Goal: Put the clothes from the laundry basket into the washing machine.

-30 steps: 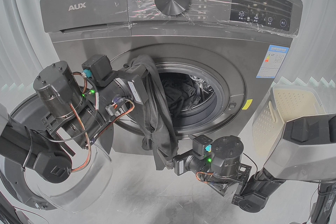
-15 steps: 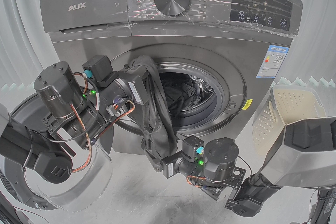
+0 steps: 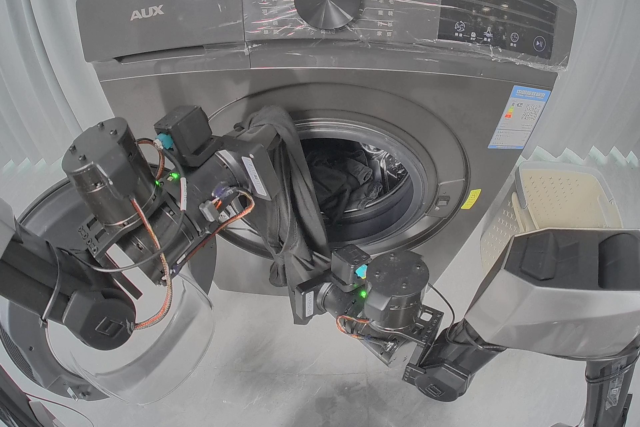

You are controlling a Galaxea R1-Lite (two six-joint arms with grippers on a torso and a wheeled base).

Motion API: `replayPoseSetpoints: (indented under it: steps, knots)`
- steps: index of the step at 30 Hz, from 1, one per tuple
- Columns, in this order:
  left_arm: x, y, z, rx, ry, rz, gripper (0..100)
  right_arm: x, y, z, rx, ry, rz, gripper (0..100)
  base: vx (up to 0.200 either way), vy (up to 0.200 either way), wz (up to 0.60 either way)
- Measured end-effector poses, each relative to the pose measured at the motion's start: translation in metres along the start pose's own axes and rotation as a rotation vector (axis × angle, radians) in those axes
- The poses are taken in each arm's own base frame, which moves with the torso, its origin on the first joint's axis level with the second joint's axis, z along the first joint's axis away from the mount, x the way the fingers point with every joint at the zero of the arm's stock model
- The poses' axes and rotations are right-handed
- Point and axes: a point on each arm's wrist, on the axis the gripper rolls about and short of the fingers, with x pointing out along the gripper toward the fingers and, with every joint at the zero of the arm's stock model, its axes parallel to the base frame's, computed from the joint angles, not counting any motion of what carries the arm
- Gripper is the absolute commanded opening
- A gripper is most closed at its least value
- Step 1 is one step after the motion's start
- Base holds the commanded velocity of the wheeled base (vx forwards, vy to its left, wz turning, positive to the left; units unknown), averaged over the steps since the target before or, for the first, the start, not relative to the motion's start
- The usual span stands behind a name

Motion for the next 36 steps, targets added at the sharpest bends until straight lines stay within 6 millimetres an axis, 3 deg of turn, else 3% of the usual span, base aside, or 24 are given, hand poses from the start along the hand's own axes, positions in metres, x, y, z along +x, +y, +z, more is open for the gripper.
replayPoseSetpoints:
  steps: [4, 11, 19, 28, 36]
  knots:
    - [0.000, 0.001, -0.001, 0.001, 0.002, 0.002, 0, -0.005, -0.002, 0.003, 0.000, 0.005, -0.003, 0, 0.000, 0.000, 0.00]
    - [-0.001, 0.004, -0.002, 0.005, 0.008, 0.014, 0, -0.033, -0.008, 0.019, -0.004, 0.018, -0.003, 0, 0.000, 0.000, 0.00]
    - [-0.007, 0.013, -0.002, 0.013, 0.016, 0.038, 0, -0.075, -0.039, 0.046, 0.002, -0.002, 0.007, 0, 0.000, 0.000, 0.00]
    - [-0.051, 0.013, 0.007, 0.015, 0.049, -0.035, 0, -0.092, -0.077, 0.080, 0.023, -0.153, -0.070, 0, 0.000, 0.000, 0.00]
    - [-0.079, 0.008, 0.019, 0.017, 0.035, -0.105, 0, -0.109, -0.084, 0.112, 0.043, -0.279, -0.104, 0, 0.000, 0.000, 0.00]
